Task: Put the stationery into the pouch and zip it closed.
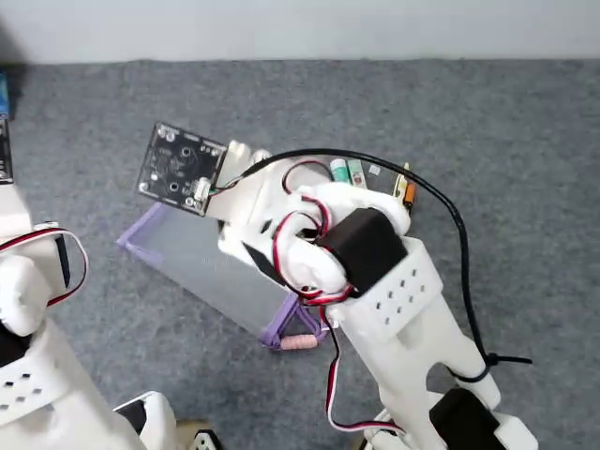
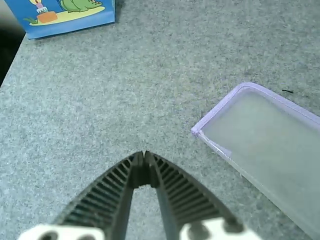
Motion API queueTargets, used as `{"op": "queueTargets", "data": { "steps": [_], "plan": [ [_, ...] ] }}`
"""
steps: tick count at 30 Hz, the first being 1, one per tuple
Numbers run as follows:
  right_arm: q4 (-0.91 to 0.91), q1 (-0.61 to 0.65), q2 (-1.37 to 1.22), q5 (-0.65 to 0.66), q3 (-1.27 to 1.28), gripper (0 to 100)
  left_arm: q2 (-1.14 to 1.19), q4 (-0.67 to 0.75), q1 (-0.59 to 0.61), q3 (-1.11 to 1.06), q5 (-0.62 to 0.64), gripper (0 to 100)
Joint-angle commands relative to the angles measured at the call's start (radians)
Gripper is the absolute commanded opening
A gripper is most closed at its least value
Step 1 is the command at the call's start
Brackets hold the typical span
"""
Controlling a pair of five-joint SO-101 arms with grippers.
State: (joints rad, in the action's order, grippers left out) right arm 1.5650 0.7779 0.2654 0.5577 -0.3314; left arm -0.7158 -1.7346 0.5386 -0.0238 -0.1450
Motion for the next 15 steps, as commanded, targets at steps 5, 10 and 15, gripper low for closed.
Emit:
{"op": "queueTargets", "data": {
  "steps": [5,10,15],
  "plan": [
    [0.226,-0.008,0.05,-0.089,0.252,0.8,-0.015,-0.02,0.003,0.028,0.011,2],
    [0.22,-0.008,0.041,-0.043,0.497,2.0,-0.015,-0.02,0.006,0.03,0.011,2],
    [0.116,-0.028,0.05,0.074,0.732,18.8,-0.011,-0.018,0.137,0.03,0.005,2]
  ]
}}
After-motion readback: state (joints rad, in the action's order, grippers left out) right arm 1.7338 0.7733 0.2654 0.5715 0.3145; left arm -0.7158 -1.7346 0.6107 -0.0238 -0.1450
